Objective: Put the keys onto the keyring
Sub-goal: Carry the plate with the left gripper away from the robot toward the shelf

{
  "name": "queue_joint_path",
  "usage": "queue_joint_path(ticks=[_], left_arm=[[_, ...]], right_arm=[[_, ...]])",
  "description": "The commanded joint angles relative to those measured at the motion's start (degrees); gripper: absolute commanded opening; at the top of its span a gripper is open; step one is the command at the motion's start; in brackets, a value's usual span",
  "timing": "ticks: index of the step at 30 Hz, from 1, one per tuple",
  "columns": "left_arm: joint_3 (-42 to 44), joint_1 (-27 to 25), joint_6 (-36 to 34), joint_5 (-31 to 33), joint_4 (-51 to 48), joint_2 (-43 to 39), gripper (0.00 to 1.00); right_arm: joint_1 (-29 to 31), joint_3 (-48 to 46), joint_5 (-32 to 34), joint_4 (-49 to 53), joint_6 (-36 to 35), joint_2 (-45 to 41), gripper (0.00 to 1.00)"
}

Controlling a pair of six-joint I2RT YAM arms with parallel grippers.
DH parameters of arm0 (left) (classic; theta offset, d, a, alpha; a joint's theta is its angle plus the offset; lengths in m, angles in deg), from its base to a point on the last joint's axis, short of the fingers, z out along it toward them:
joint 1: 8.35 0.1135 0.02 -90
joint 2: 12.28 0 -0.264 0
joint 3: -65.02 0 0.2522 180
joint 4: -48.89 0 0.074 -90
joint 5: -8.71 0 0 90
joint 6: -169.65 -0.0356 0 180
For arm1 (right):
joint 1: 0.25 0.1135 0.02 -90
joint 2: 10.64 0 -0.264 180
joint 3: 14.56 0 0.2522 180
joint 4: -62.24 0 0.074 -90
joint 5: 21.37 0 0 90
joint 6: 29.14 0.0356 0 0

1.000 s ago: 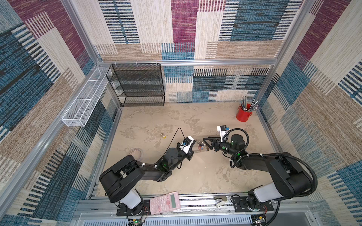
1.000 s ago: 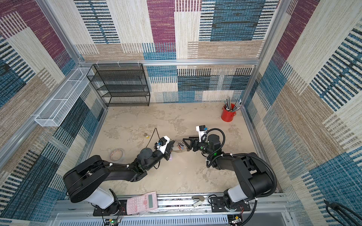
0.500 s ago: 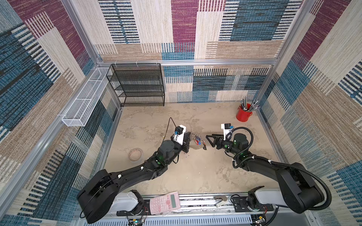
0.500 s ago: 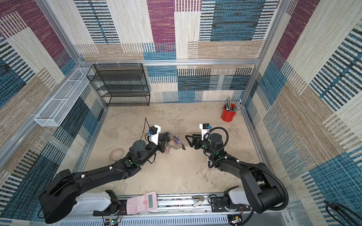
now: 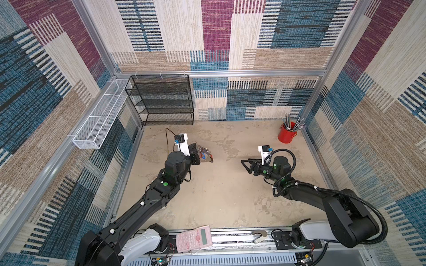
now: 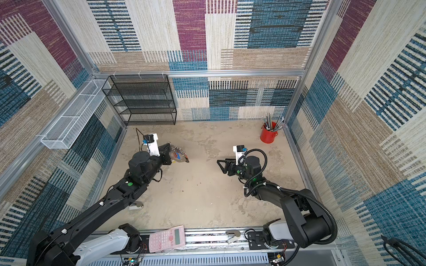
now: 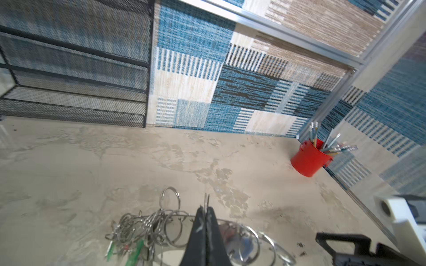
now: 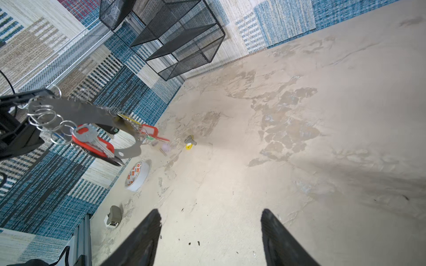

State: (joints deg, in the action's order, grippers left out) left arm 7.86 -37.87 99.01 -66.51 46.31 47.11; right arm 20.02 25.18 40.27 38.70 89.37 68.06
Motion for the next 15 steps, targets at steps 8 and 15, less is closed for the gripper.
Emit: queue_joint_path(ticks=[8,15], left_arm=[[-4.84,9.83,-1.38,5.56,-3.9,6.67,0.0],[-4.15,15.41,-0.56,3.09,1.2,12.79,0.0]], right_arm=[[2.17,1.5,-4.25,-2.77,1.22,2.48,0.71],[3.28,1.84,-4.86,-2.63,0.84,3.69,0.71]])
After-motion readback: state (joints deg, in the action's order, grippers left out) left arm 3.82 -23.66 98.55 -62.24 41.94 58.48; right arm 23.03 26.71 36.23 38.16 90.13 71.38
